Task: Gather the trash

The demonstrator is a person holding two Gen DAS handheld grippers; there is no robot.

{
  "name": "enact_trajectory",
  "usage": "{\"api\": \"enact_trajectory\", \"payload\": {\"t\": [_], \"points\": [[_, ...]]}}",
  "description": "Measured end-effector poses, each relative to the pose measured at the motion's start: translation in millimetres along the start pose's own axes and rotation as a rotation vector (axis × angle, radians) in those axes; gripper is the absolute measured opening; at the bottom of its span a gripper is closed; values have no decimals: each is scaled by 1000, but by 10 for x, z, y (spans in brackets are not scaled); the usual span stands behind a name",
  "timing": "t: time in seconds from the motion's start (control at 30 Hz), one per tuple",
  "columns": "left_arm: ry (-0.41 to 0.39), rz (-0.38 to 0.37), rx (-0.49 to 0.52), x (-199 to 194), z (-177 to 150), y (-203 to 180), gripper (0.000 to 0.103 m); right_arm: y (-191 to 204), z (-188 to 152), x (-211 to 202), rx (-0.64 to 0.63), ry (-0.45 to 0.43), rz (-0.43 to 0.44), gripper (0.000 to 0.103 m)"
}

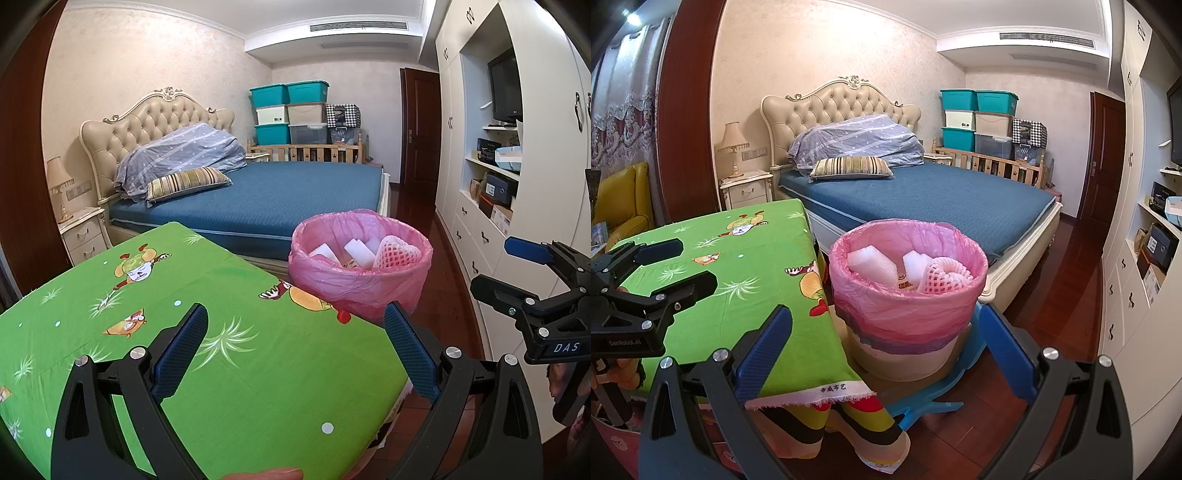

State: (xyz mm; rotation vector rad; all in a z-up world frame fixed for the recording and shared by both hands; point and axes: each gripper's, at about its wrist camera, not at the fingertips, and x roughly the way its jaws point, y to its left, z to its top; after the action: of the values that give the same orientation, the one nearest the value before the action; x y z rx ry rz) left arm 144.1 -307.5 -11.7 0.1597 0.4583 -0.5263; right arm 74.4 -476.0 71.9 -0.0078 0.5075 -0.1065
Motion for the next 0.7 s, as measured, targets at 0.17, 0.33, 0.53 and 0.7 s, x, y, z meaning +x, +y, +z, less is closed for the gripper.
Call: {"api": "enact_trajectory", "payload": {"t": [0.17,0.33,0.53,0.7], "points": [[-1,1,3,3,-5,-2,90,-2,1,-2,0,-1,0,98],[-2,-1,3,9,-34,16,90,6,-5,8,1,-2,0,98],[0,-3,2,8,-24,9,90,2,-3,5,1,-1,-1,98],[-1,-3,4,11,-36,9,90,6,0,7,3,-1,0,98]]}}
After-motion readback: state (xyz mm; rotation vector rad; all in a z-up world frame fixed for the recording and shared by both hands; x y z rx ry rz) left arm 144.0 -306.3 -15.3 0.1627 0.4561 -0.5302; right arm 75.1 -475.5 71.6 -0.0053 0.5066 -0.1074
